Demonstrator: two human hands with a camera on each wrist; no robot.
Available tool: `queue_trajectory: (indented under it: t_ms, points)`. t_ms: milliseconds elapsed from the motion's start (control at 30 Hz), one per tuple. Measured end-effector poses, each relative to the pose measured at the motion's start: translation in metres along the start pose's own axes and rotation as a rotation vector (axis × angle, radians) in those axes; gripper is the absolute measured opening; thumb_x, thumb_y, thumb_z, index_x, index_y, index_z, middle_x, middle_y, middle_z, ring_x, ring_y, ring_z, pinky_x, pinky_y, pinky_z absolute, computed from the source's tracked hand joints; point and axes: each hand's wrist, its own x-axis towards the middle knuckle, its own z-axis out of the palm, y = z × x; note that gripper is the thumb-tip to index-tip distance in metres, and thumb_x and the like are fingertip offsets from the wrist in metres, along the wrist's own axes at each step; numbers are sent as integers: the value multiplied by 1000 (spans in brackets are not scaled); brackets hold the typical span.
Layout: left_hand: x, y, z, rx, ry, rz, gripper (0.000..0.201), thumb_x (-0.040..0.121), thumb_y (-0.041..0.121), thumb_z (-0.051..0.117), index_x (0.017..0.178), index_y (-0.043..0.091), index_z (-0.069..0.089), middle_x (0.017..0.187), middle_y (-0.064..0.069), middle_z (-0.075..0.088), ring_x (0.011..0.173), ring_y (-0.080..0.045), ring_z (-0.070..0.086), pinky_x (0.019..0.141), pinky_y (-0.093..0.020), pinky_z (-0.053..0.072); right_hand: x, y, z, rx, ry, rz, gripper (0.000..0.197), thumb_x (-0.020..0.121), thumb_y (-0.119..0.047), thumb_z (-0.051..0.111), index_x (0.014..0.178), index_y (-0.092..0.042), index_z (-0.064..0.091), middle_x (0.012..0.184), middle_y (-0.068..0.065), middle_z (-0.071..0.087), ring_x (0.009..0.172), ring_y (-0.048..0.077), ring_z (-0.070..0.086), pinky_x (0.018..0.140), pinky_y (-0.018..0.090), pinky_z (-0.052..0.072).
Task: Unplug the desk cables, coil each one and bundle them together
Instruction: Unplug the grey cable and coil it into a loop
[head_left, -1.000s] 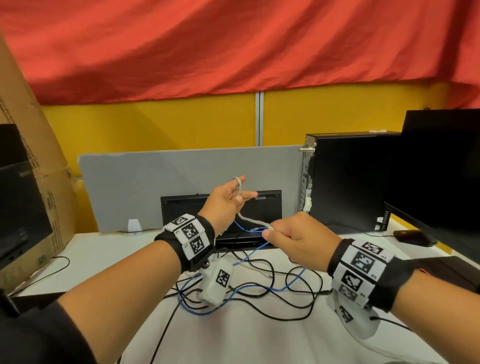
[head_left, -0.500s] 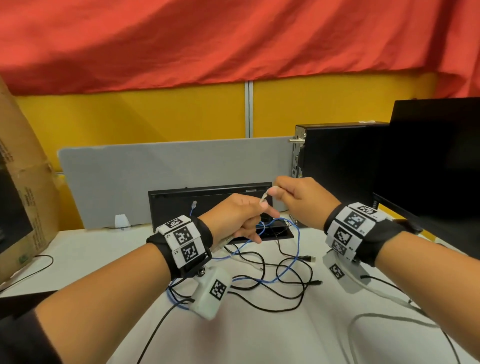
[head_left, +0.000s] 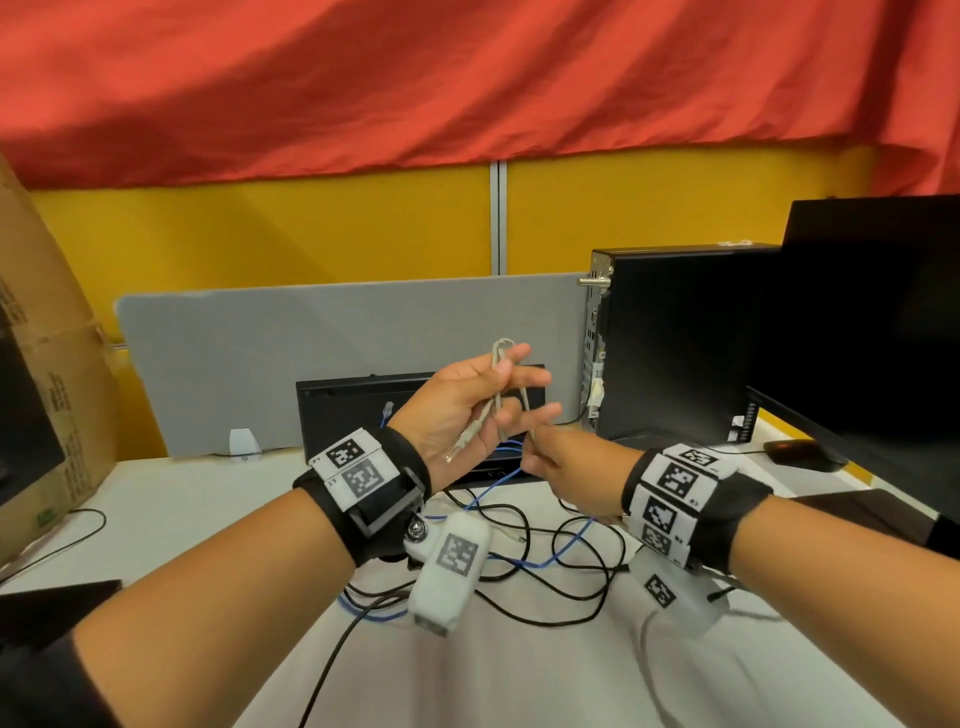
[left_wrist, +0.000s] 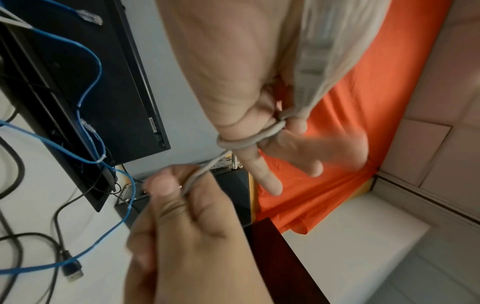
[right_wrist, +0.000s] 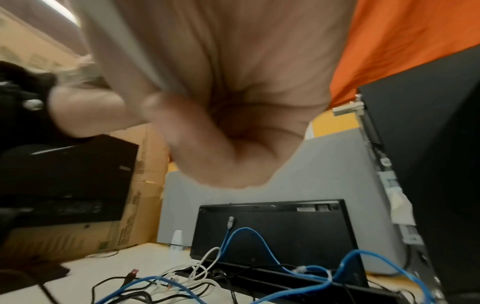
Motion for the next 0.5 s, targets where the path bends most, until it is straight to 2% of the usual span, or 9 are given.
queue_trajectory:
  t_ms: [67,133,200,267,333,367,433,467,500]
  points:
    - [3,2,0,-18,17,15,44,101,8,40,144,1,29,116,-16,69,75,-24,73,92,-45,55,-6,-8,0,-30,-64,10,9,103,-25,38,97,-19,43,84,-12,50,61,3,48,49,18,40]
    - [6,3,-1,-21,31,22,49,101,5,39,147,7,21,133,-16,60,104,-35,68,95,-48,52,-12,-16,-3,-58,-142,26,7,101,-22,40,98,-18,45,80,-10,49,49,7,47,38,20,41]
    - [7,2,-6,32,84,38,57,101,0,38,151,11,13,144,-11,51,117,-38,60,103,-51,46,-18,-26,-9,-62,-183,29,8,101,-23,43,100,-18,50,80,-1,52,44,15,49,38,25,47]
    - [9,1,-13,176,149,45,62,101,-3,36,154,14,8,149,-4,45,121,-33,59,108,-52,39,-21,-34,-17,-99,-157,-2,18,101,-28,45,108,-16,56,87,1,57,56,15,54,50,27,49]
    - [8,2,-20,380,195,31,64,101,-3,35,155,18,9,149,1,46,119,-27,61,112,-52,34,-23,-35,-26,-173,-96,-52,26,101,-31,44,110,-12,60,92,2,58,75,16,54,67,25,43]
    - [6,3,-23,480,206,20,63,101,-3,36,155,19,11,147,2,48,116,-26,63,112,-50,34,-23,-33,-30,-176,-64,-63,27,102,-31,44,108,-11,62,89,0,57,76,15,52,66,22,40]
    - [2,5,-26,621,199,-11,60,101,-2,37,154,17,15,137,6,58,108,-24,67,105,-36,43,-24,-29,-37,-148,7,-77,27,102,-30,44,102,-12,65,76,-6,52,67,10,49,58,18,34]
    - [0,5,-26,675,184,-32,59,101,-1,38,153,16,16,127,9,64,104,-24,69,99,-28,47,-24,-27,-40,-133,45,-87,27,101,-30,45,99,-13,66,71,-7,51,64,10,48,56,19,34]
    - [-1,6,-25,726,164,-52,57,102,-1,38,153,14,17,118,9,69,101,-25,71,95,-25,49,-23,-27,-43,-115,80,-102,27,101,-30,46,96,-13,66,70,-5,53,64,13,51,57,22,38]
